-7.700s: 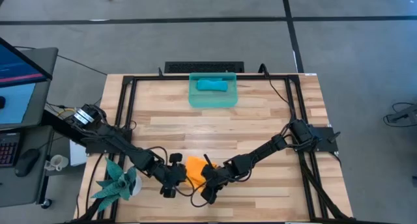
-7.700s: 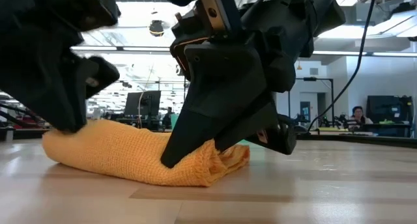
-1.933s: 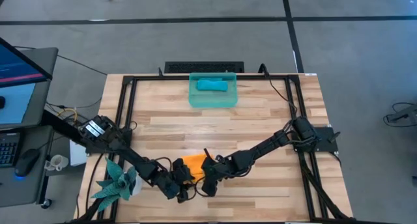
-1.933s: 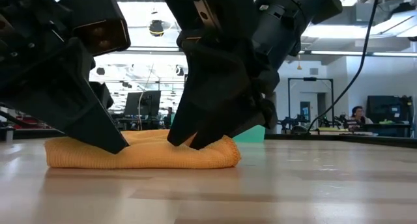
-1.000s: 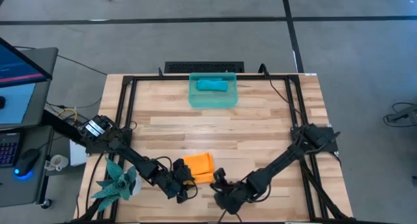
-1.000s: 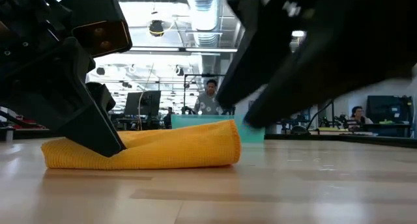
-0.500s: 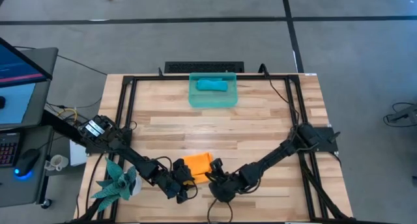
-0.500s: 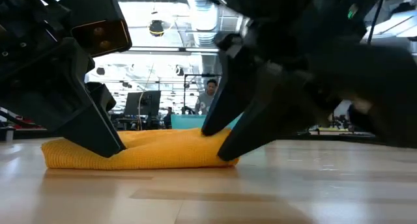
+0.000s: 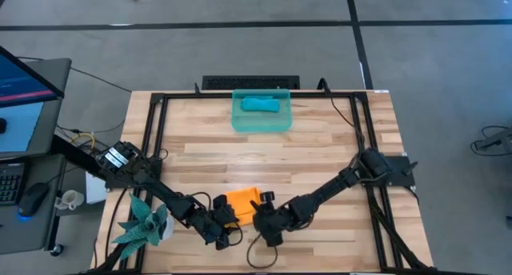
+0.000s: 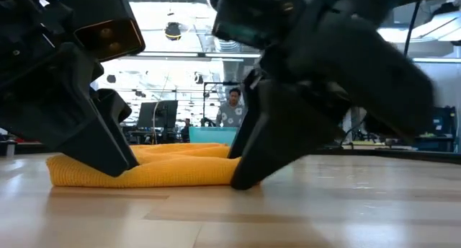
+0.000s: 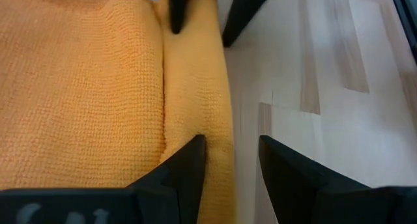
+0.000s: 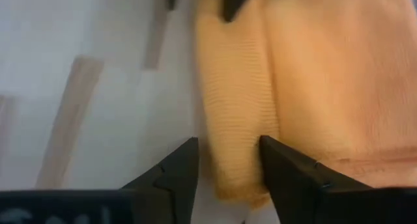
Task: Roll microfiber towels into tight, uniform cylinder then place into a basket
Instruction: Roll the orange microfiber cloth
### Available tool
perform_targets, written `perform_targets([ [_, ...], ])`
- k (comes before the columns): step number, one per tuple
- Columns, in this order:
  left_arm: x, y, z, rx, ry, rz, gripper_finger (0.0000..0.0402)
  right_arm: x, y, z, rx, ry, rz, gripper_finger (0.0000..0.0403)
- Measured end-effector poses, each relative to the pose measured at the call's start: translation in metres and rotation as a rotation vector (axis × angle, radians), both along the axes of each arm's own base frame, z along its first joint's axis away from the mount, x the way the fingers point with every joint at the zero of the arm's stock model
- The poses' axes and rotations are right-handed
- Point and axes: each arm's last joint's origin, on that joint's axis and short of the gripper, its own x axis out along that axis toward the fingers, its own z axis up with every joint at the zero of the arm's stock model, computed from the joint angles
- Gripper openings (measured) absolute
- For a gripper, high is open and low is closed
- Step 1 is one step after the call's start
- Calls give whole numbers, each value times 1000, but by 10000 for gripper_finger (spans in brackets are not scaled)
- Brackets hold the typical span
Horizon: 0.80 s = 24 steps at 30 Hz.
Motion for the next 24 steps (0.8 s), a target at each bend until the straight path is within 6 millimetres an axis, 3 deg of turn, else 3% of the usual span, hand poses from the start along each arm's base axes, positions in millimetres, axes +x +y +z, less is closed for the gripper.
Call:
perform_targets([
  [4,0,0,0,16,-1,-20,141,5,-11,0,110,21,-108,146],
  [11,-4,1,8,42,14,-85,141,10,-15,2,307,57,-206,28],
  [24,-27,4,34,97,103,-141,142,17,0,8,774,149,-259,22],
])
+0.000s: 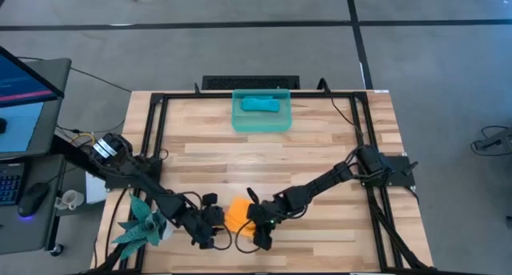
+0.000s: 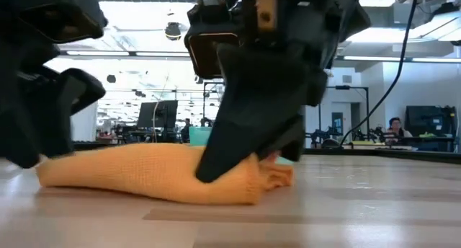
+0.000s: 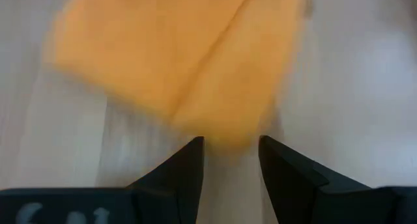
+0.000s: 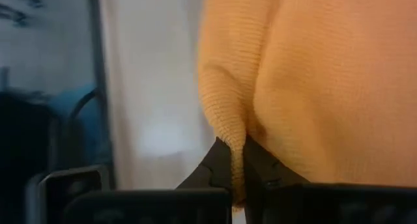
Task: Roll microfiber towels into tight, uniform cylinder then place into a basket
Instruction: Roll the orange microfiber cloth
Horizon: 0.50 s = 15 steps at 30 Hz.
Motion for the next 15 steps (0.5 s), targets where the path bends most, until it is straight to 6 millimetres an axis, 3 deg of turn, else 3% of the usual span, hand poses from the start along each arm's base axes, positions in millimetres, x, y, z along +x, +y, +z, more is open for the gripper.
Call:
perform_targets([
  [7,-13,-6,-3,69,20,-10,142,-3,8,1,77,31,25,22],
  [15,-24,-41,19,243,-201,-110,142,-3,9,1,72,25,21,22],
])
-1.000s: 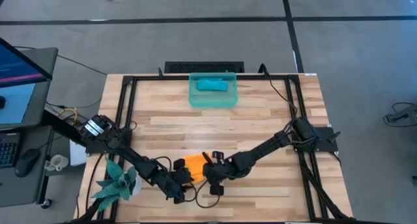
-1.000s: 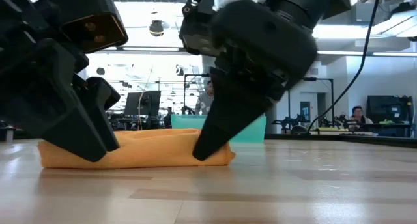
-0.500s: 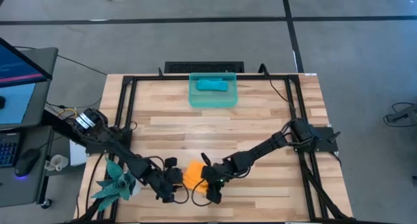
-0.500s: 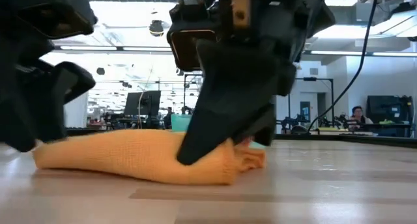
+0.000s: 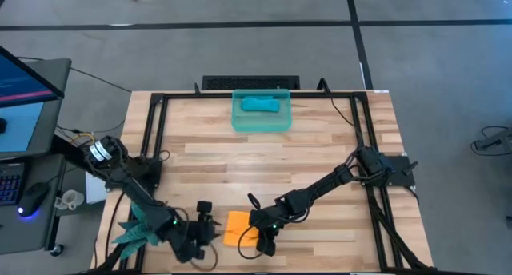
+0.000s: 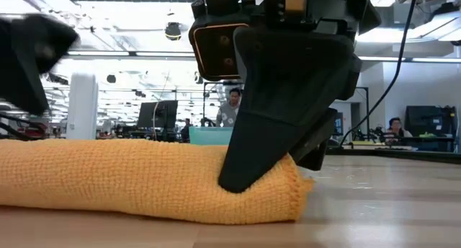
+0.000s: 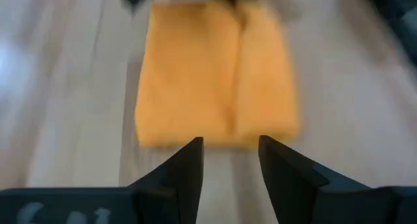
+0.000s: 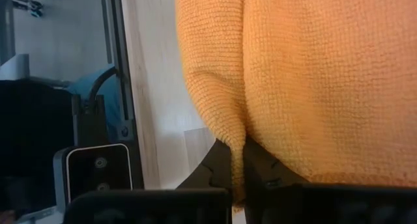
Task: Roll microfiber towels into tight, uniform cylinder then place into a basket
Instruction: Roll the orange microfiber cloth
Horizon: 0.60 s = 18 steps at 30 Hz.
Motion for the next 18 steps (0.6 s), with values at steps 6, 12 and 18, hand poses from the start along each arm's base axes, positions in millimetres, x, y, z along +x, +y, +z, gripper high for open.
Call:
perform_targets([
  [6,7,-18,18,-28,-134,-89,142,0,0,0,-7,-4,-3,22],
  [12,14,-11,17,-16,-111,-103,142,1,0,1,-6,-7,-11,22],
  [18,21,-5,16,22,-79,-177,142,2,-2,1,4,3,-34,22],
])
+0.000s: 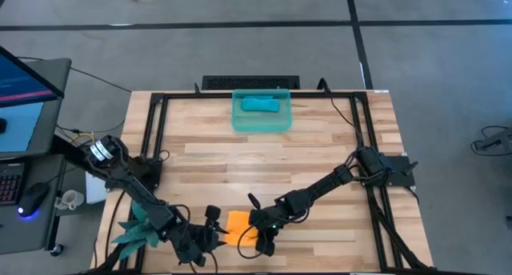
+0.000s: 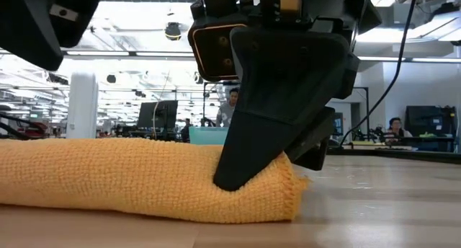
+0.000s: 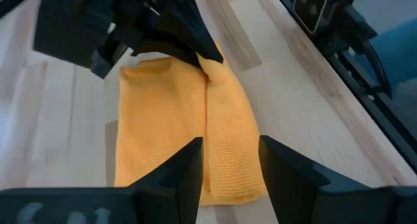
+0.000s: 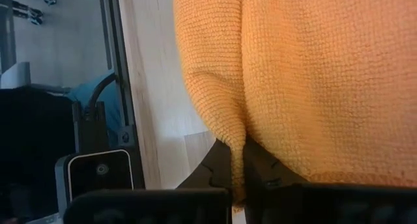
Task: Roll microfiber towels into tight, uniform cylinder then place into a basket
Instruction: Roll the orange microfiber cloth
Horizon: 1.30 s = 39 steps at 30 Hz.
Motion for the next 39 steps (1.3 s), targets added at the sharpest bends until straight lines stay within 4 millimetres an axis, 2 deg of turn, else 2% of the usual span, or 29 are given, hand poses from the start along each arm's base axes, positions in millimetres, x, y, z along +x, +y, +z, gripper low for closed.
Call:
perform_targets([
  [9,14,13,-2,-103,94,-38,156,1,-1,0,6,7,-13,22],
  [15,14,11,0,-71,67,-63,173,2,-4,1,11,12,-33,22],
  [17,16,9,-4,-75,61,-65,174,3,-5,1,10,11,-35,24],
  [22,21,3,-31,-16,142,-98,174,3,-5,1,10,10,-35,21],
  [28,24,1,-45,74,172,-31,174,3,-5,1,9,9,-32,24],
  [33,25,2,-56,62,204,34,174,2,-3,1,7,3,-8,21],
  [39,26,6,-59,13,222,141,161,0,1,1,8,-2,16,23],
])
